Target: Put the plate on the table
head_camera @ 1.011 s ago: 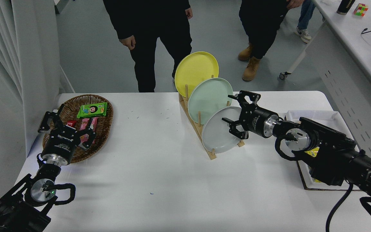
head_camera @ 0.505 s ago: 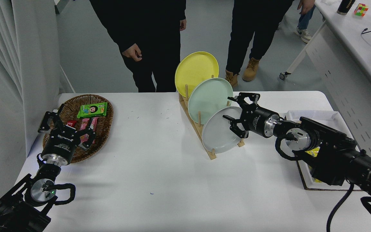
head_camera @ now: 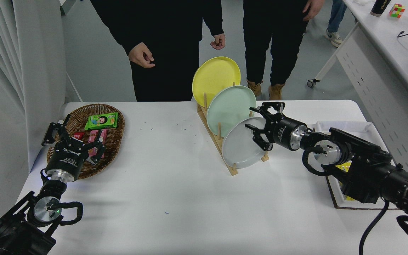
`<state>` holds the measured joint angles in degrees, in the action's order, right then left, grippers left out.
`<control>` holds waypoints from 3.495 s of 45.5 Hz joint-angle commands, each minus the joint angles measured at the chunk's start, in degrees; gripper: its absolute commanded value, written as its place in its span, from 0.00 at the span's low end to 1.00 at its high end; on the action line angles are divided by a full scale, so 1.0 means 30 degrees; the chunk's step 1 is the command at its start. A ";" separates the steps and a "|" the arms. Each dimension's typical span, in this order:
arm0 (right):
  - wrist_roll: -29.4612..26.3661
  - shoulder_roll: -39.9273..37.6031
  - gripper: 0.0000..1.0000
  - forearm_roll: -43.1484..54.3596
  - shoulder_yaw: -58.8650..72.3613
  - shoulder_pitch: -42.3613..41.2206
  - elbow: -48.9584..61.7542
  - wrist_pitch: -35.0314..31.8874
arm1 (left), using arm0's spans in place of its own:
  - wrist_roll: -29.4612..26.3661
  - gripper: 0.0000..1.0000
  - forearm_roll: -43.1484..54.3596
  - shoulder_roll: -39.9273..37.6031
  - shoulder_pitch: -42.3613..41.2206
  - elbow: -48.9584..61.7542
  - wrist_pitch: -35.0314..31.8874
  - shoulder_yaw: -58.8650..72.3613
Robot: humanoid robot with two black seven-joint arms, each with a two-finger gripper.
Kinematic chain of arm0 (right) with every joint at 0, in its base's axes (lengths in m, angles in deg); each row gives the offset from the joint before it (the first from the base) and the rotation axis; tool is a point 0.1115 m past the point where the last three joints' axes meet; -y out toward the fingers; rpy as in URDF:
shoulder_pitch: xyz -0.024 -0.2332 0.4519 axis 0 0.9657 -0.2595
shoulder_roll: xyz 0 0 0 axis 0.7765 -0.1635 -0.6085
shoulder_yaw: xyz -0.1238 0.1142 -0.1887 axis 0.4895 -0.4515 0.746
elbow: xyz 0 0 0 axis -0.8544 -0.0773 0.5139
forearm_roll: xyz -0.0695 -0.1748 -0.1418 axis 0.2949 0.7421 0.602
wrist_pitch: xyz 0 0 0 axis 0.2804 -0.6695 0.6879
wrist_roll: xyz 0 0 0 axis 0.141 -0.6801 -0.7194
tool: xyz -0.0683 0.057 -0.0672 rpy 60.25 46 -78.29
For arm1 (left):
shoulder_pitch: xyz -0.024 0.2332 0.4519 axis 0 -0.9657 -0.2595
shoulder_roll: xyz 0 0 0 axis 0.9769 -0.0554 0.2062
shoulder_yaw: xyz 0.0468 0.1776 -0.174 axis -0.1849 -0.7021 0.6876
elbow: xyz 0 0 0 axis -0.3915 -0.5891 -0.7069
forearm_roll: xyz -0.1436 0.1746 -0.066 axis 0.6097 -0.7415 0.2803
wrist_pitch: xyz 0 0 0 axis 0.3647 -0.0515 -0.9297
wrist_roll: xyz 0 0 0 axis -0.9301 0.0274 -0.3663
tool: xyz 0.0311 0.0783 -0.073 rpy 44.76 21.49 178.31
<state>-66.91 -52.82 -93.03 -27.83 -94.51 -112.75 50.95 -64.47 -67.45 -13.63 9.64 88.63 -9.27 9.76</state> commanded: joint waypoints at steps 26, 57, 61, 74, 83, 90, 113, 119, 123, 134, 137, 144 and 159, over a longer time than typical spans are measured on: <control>-0.0028 -0.0060 0.41 -0.0029 0.0000 -0.0119 -0.0199 0.0193 | -0.0003 0.98 0.0000 0.0000 0.0000 0.0020 0.0000 0.0000; -0.0028 -0.1261 0.41 -0.0439 0.0585 -0.0119 -0.1693 0.0661 | -0.0003 0.98 0.0000 0.0000 0.0000 -0.0009 0.0000 0.0000; -0.0028 -0.1319 0.38 -0.0469 0.0790 -0.0119 -0.1810 0.0661 | -0.0003 0.98 0.0000 0.0000 0.0000 0.0020 0.0000 0.0000; -0.0028 -0.1466 0.37 -0.0586 0.0849 -0.0178 -0.2015 0.0661 | -0.0003 0.98 0.0000 0.0000 0.0000 -0.0009 0.0000 0.0000; 0.0001 -0.1466 0.37 -0.0586 0.0878 -0.0236 -0.2015 0.0661 | 0.0026 0.98 0.0000 0.0000 0.0000 0.0020 0.0000 0.0000; 0.0001 -0.1466 0.37 -0.0586 0.0878 -0.0295 -0.2015 0.0661 | -0.0003 0.98 0.0000 0.0000 0.0000 -0.0010 0.0000 0.0000; 0.0001 -0.1349 0.36 -0.0615 0.0878 -0.0207 -0.1986 0.0661 | 0.0026 0.98 0.0000 0.0000 0.0000 -0.0009 0.0000 0.0000; 0.0001 -0.1320 0.35 -0.0615 0.0878 -0.0207 -0.1986 0.0661 | -0.0003 0.98 0.0000 0.0000 0.0000 -0.0009 0.0000 0.0000; 0.0001 -0.1320 0.35 -0.0644 0.0878 -0.0207 -0.1986 0.0661 | 0.0026 0.98 0.0000 0.0000 0.0000 0.0019 0.0000 0.0000; 0.0030 -0.1261 0.34 -0.0615 0.0966 -0.0324 -0.1899 0.0691 | -0.0003 0.98 0.0000 0.0000 0.0000 0.0020 0.0000 0.0000; 0.0030 -0.1261 0.33 -0.0615 0.0966 -0.0324 -0.1898 0.0691 | -0.0003 0.98 0.0000 0.0000 0.0000 0.0020 0.0000 0.0000; 0.0030 -0.1261 0.33 -0.0615 0.0966 -0.0354 -0.1840 0.0691 | -0.0003 0.98 0.0000 0.0000 0.0000 0.0020 0.0000 0.0000; 0.0030 -0.1261 0.28 -0.0615 0.0966 -0.0354 -0.1840 0.0691 | -0.0003 0.98 0.0000 0.0000 0.0000 0.0019 0.0000 0.0000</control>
<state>-66.82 -56.60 -94.88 -24.96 -95.53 -118.31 53.02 -64.46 -67.45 -13.63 9.65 88.65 -9.27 9.76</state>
